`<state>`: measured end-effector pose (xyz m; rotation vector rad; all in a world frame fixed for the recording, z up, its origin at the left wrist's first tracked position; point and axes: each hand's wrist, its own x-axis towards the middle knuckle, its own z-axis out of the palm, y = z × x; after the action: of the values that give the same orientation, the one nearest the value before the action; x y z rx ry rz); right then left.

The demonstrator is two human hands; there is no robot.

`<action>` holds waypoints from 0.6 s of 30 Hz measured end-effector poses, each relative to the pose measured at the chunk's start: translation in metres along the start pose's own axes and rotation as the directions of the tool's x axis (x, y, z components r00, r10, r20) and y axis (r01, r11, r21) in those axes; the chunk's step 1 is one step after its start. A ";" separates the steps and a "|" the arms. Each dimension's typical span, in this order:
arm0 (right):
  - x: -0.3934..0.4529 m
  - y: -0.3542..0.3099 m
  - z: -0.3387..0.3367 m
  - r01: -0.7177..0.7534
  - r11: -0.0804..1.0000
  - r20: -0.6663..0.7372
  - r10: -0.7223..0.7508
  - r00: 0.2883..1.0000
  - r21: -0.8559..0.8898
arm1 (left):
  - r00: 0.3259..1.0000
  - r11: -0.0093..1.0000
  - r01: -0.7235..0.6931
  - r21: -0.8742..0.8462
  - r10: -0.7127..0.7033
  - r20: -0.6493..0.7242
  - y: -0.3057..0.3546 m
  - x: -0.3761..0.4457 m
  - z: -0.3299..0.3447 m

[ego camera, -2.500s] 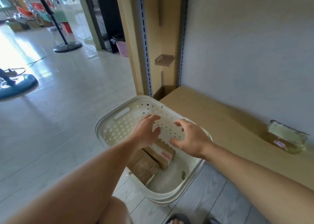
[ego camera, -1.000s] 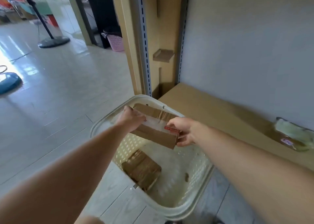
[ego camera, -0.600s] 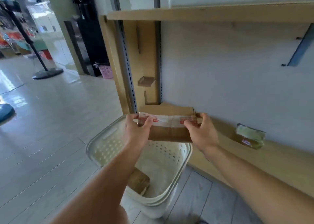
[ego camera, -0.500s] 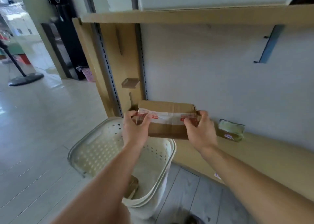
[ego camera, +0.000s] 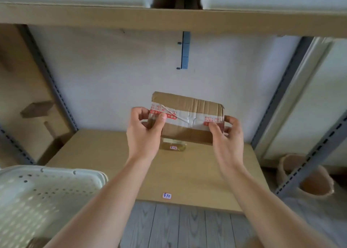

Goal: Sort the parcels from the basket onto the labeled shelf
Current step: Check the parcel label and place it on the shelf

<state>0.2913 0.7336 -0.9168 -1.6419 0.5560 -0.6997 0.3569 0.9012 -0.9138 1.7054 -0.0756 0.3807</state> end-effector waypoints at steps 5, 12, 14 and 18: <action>0.021 -0.004 -0.030 0.126 0.992 -0.037 -0.126 0.991 0.000 | 0.992 0.997 -0.078 -0.027 0.080 0.102 0.016 0.003 0.023; 0.013 -0.020 -0.048 0.336 0.938 -0.001 -0.338 0.941 -0.085 | 0.991 0.995 -0.068 -0.070 0.076 0.109 0.013 -0.003 0.013; 0.011 -0.013 -0.047 0.329 0.943 0.001 -0.330 0.944 -0.057 | 0.992 0.996 -0.033 -0.087 0.043 0.117 0.008 -0.001 0.010; 0.016 -0.008 -0.037 0.328 0.944 0.049 -0.327 0.944 -0.027 | 0.996 0.998 -0.006 -0.063 0.012 0.091 0.003 0.003 0.008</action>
<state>0.2762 0.6976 -0.9023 -1.7984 0.2645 -0.8980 0.3608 0.8932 -0.9109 1.6611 -0.1604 0.3039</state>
